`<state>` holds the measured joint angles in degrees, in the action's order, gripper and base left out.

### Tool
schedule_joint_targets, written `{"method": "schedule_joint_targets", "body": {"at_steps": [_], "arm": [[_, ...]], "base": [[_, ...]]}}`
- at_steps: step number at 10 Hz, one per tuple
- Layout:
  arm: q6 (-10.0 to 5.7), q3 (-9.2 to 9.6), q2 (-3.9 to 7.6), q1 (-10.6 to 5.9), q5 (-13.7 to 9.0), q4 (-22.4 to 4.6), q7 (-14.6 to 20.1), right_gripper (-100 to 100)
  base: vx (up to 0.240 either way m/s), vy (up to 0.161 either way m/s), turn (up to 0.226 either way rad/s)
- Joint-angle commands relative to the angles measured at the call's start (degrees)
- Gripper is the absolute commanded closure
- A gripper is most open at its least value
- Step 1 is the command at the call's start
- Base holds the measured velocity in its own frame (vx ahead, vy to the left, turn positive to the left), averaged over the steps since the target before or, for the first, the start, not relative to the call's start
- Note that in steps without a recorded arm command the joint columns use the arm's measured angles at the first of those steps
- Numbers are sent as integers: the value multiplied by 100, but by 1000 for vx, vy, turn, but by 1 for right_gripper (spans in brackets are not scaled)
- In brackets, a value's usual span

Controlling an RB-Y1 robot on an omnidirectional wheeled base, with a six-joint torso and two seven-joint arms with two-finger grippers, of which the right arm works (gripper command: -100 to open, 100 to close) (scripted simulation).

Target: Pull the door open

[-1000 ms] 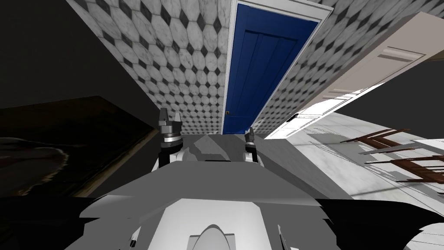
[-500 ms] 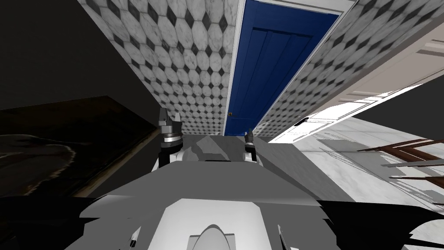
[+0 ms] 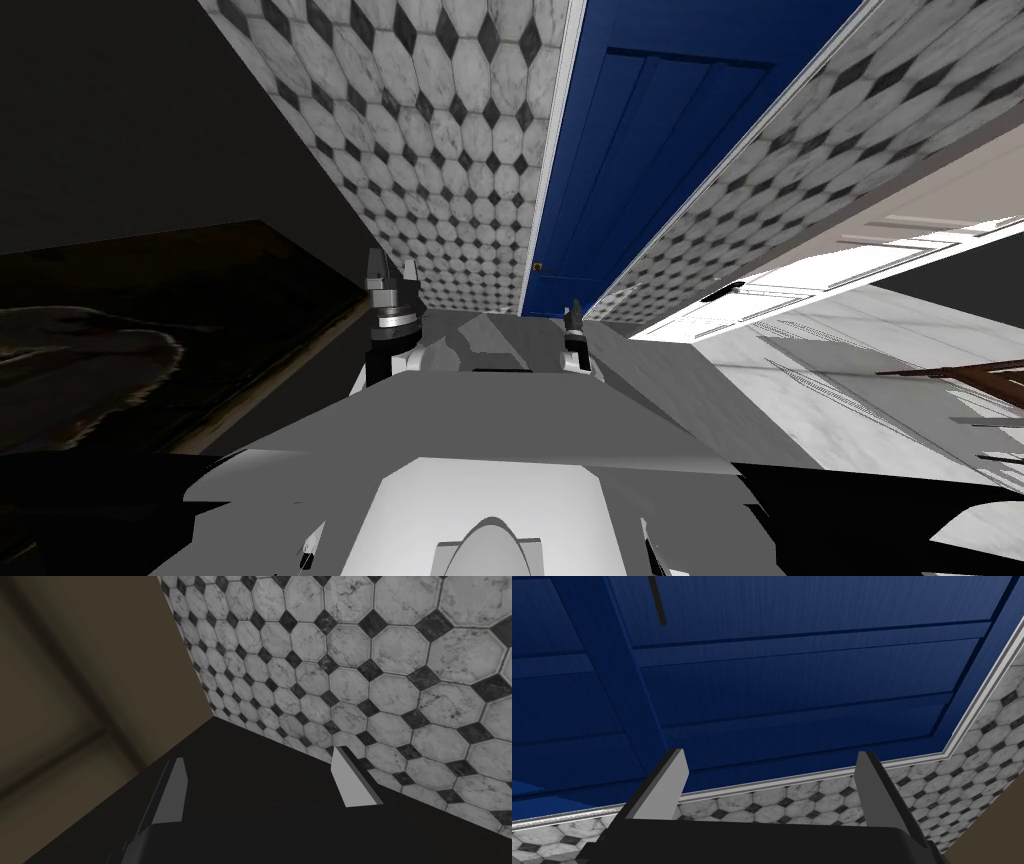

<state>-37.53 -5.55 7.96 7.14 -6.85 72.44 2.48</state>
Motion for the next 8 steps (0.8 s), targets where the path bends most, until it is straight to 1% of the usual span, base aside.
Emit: {"method": "schedule_joint_targets", "body": {"at_steps": [1, 3, 4, 5, 8], "arm": [[-59, -29, 17, -53, -19, -226, 1, -100], [-145, -76, 44, -188, -45, -556, 0, -100], [-145, -76, 44, -188, -45, -575, 0, -100], [-188, -100, 57, -255, -59, -750, 0, -100], [-311, -167, 92, -447, -96, -1247, -1, -100]], "base": [[86, -8, 129], [98, -17, 108], [76, -9, 31], [67, -4, 60], [96, -13, 118]]}}
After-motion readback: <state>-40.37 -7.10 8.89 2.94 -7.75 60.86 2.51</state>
